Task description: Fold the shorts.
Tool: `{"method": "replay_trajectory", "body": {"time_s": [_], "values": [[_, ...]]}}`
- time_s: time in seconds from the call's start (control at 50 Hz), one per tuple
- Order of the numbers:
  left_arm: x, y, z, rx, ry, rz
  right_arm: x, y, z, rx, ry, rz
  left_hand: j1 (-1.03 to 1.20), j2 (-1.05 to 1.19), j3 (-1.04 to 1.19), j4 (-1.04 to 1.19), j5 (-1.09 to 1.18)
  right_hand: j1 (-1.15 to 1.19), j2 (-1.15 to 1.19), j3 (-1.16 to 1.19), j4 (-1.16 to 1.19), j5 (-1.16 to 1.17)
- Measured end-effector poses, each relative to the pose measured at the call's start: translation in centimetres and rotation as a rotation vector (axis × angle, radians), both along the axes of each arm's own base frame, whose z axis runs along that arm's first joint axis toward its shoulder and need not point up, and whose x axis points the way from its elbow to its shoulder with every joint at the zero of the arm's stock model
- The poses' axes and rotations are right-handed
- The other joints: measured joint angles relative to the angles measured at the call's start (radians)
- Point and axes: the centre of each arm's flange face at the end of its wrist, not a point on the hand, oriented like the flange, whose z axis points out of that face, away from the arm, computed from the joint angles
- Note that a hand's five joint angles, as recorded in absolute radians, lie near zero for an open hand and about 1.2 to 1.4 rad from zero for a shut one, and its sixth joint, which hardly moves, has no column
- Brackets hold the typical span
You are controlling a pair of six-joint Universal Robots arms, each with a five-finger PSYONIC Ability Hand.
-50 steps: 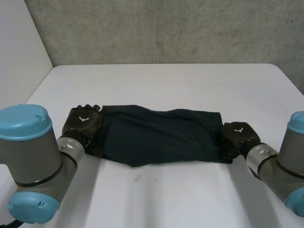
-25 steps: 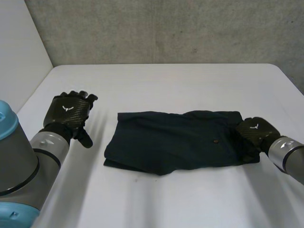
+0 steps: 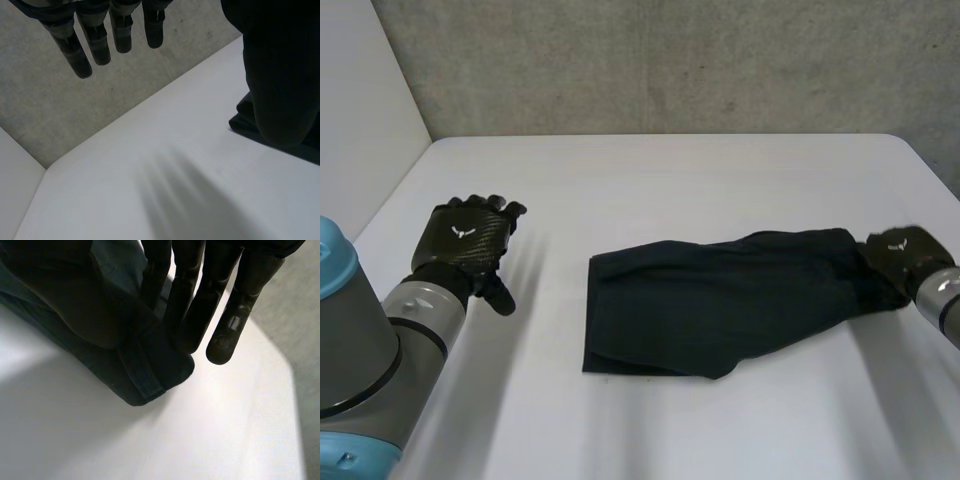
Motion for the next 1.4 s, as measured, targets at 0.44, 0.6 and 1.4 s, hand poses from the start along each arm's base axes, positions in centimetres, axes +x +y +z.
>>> {"method": "replay_trajectory", "body": {"time_s": [0.44, 0.6, 1.4], "values": [[0.1, 0.1, 1.1, -0.032, 0.014, 0.004, 22.9, 18.2, 0.3, -0.150, 0.053, 1.002, 0.000, 0.000, 0.000, 0.000, 0.000, 0.109, -0.115, -0.131, -0.140, -0.078], [-0.3, -0.5, 2.5, -0.079, 0.034, -0.001, 22.9, 17.2, 1.9, -0.091, -0.132, 0.952, 0.000, 0.000, 0.000, 0.000, 0.000, -0.227, -0.539, -0.563, -0.574, -0.498], [-1.5, 1.1, 0.7, -0.020, 0.025, -0.057, -3.6, 0.5, -3.4, 0.127, -0.229, 0.108, 0.000, 0.000, 0.000, 0.000, 0.000, -0.293, -0.609, -0.626, -0.639, -0.597]]}}
